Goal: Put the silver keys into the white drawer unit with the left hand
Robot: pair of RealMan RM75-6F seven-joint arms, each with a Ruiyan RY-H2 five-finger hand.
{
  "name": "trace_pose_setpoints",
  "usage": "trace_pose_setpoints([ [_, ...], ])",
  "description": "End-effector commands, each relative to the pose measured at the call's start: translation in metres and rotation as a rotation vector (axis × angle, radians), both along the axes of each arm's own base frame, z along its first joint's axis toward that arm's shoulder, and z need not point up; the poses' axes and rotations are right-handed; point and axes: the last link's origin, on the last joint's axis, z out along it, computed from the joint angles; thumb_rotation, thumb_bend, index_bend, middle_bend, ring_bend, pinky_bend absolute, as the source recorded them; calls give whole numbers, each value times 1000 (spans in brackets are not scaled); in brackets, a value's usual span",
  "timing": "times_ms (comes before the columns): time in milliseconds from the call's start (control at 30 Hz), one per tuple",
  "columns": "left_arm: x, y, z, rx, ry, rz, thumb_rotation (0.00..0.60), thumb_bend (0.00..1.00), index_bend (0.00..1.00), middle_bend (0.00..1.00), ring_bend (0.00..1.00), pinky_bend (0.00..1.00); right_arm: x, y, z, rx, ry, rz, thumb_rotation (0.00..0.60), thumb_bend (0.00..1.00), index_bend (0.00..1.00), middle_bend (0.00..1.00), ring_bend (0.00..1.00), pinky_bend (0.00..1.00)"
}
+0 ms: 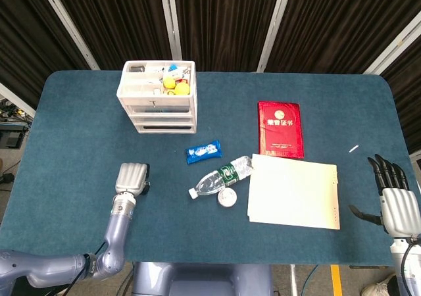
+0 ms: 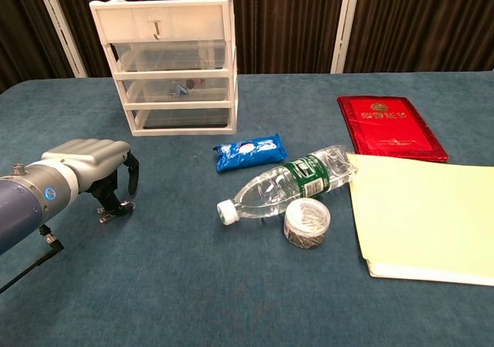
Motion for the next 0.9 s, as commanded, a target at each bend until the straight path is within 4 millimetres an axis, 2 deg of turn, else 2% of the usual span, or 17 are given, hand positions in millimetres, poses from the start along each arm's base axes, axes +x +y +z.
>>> trace_pose_setpoints([
  [33, 1, -1, 0, -1, -4, -4, 600, 299, 481, 998, 865, 747, 0, 0, 0, -1, 0, 0, 600, 40, 0, 0, 0, 0],
  [400, 1, -3, 5, 0, -2, -10, 600, 299, 481, 998, 865, 746, 1, 0, 0, -1, 1, 0, 600, 40, 0, 0, 0, 0],
  [900, 1, -4, 1, -14, 6, -2, 600, 298, 479, 997, 864, 747, 0, 0, 0, -4, 1, -2, 600, 40, 0, 0, 0, 0],
])
